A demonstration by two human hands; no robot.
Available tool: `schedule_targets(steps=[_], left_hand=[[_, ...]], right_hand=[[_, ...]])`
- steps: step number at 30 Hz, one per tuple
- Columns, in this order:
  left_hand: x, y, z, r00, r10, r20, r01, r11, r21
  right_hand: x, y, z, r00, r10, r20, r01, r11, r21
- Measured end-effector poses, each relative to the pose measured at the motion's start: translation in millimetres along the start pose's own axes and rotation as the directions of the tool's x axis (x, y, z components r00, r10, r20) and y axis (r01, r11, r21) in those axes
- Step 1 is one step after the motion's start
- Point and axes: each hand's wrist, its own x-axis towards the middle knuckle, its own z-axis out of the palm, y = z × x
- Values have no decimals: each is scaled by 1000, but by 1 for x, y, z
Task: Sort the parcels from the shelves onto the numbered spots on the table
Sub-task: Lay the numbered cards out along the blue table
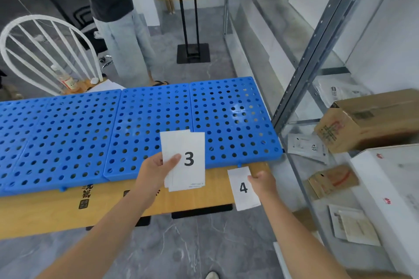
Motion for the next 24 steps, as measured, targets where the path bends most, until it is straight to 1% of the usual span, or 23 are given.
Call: schedule_targets(steps=[3, 5, 9, 12, 13, 14, 15, 16, 17, 18, 19, 20, 22, 24], left_hand=[[-4, -2, 0, 1000, -9, 1, 9, 1000, -3], [-5, 0, -1, 1000, -11, -12, 11, 1000, -4], [-7, 3, 3, 1000, 14, -12, -14, 1000, 8], [-10, 5, 6, 1000, 29, -3, -29, 1000, 11], [-11, 6, 7, 999, 35, 0, -35, 999, 11], [-13, 8, 9, 999, 44, 3, -44, 999, 8], [-15, 10, 11, 998, 56, 5, -56, 998, 7], [-17, 12, 13, 997, 71, 6, -71, 997, 7], [-20, 15, 14, 996, 87, 4, -87, 996, 3], [-22, 17, 15, 995, 102, 0, -102, 995, -5], [-25, 20, 15, 994, 112, -5, -112, 994, -17], [-27, 22, 14, 992, 123, -9, -124, 992, -30], [-30, 25, 10, 989, 144, -13, -145, 988, -56], [-34, 29, 2, 986, 166, -25, -167, 983, -74]], right_hand=[[0, 0, 1, 1000, -26, 0, 26, 999, 45], [-1, 0, 2, 999, -36, -2, 36, 998, 44], [-4, -4, -6, 993, -81, -91, 84, 996, 30], [-19, -23, -23, 979, -141, -149, 156, 983, 96], [-29, -35, -30, 977, -170, -132, 186, 974, 126], [-38, -49, -37, 975, -205, -80, 217, 960, 176], [-51, -66, -45, 969, -246, 21, 233, 940, 248], [-65, -84, -52, 943, -294, 155, 229, 913, 338], [-79, -101, -58, 896, -345, 279, 208, 882, 424], [-93, -117, -62, 847, -398, 353, 208, 859, 468], [-105, -130, -64, 809, -446, 383, 240, 845, 477], [-116, -141, -64, 786, -485, 382, 284, 834, 474], [-131, -153, -60, 780, -541, 316, 379, 809, 450], [-139, -159, -54, 788, -565, 244, 423, 786, 451]])
